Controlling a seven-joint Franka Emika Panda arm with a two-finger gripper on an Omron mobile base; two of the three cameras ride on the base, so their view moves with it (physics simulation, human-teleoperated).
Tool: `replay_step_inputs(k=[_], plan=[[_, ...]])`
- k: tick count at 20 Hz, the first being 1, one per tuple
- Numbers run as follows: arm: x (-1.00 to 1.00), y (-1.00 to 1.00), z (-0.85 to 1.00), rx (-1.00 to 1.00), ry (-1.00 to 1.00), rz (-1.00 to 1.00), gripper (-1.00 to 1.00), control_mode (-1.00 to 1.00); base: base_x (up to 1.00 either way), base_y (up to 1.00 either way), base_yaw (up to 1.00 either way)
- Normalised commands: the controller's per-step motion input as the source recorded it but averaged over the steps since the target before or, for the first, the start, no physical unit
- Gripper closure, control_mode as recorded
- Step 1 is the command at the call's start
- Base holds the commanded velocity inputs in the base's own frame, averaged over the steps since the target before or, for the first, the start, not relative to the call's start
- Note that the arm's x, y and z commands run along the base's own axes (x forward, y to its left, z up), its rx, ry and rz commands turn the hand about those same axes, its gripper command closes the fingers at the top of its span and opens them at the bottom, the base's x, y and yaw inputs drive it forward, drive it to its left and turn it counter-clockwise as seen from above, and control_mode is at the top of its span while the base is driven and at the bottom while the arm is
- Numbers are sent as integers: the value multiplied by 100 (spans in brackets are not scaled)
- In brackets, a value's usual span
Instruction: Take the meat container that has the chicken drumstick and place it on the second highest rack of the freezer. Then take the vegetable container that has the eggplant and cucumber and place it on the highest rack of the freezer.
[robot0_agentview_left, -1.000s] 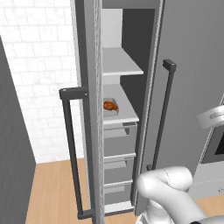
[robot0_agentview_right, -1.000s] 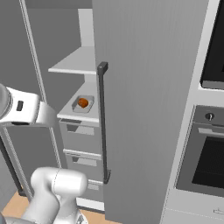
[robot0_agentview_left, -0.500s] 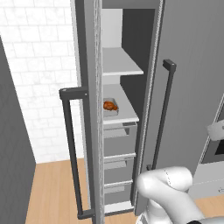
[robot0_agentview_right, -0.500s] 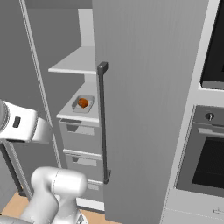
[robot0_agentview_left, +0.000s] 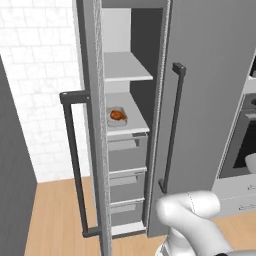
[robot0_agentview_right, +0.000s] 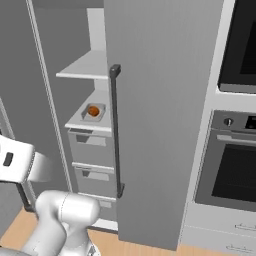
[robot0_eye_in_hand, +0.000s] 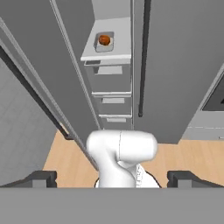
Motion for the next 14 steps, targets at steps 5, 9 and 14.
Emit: replay_step_inputs(k=[5, 9, 14], plan=[[0, 0, 0, 0, 0, 0, -100, 100, -1, -87, 0], [0, 0, 0, 0, 0, 0, -100, 100, 0, -100, 0], [0, 0, 0, 0, 0, 0, -100, 100, 0, -96, 0]])
